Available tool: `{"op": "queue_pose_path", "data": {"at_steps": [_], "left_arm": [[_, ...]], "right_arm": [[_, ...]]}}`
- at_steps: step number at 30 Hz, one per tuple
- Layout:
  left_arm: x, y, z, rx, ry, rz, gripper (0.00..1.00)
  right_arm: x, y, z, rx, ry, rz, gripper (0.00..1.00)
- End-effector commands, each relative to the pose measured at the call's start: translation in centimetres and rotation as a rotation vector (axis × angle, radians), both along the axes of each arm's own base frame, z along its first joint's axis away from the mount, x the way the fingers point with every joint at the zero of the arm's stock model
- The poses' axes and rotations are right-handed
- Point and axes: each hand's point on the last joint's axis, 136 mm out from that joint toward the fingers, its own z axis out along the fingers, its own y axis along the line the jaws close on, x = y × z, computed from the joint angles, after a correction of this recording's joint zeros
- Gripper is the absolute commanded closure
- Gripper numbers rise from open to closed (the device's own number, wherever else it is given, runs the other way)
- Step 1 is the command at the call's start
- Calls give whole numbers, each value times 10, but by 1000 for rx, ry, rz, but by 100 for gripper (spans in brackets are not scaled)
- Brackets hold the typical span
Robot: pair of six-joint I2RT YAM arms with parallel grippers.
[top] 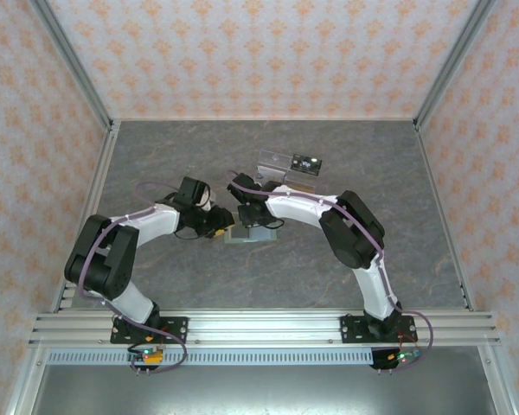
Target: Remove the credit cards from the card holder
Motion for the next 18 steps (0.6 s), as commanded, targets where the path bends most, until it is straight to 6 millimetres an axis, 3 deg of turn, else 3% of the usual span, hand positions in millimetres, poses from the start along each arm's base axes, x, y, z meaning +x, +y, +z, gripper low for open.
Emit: {"op": "queue_pose_path", "data": {"at_steps": [1,18], "left_arm": [[9,-9,7,-29,-22,-10,64],[8,-12,-7,-24,10,-20,62]], "right_arm": [[-12,-18,-33,-98,72,1,73],[-11,-18,-32,-94,73,-2,74]]}}
